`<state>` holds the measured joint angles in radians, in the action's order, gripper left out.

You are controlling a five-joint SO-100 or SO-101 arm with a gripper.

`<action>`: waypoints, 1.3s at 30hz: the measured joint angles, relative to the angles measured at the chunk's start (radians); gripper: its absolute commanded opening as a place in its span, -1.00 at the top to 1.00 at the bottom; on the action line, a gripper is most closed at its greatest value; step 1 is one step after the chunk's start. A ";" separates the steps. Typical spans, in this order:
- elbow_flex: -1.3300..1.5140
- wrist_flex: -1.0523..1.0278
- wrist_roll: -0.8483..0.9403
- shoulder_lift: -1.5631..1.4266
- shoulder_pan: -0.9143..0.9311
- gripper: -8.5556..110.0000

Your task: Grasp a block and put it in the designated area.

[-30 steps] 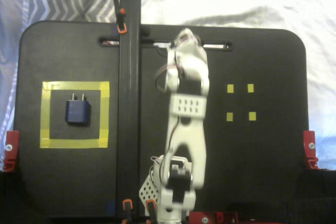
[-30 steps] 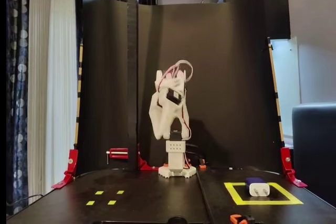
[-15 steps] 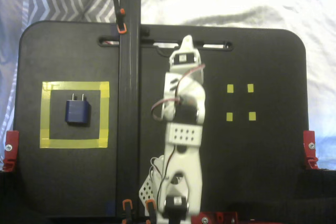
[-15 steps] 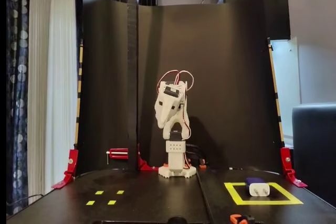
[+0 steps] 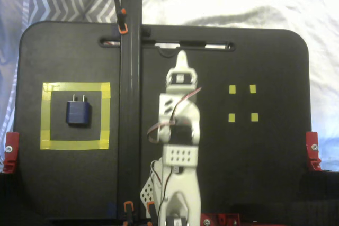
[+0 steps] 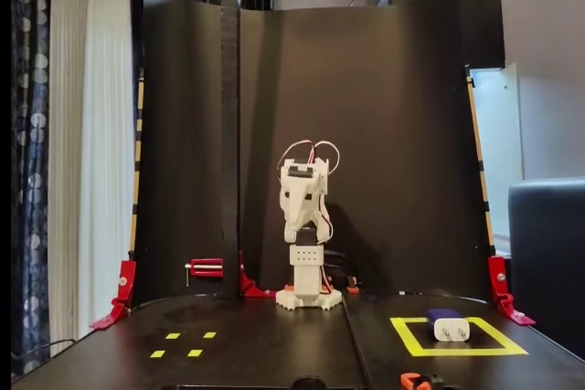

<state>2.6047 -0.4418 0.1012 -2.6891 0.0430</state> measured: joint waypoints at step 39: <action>0.531 -0.221 0.000 -0.600 -0.091 0.86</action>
<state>3.1355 -0.6627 0.1012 -3.2889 -0.0476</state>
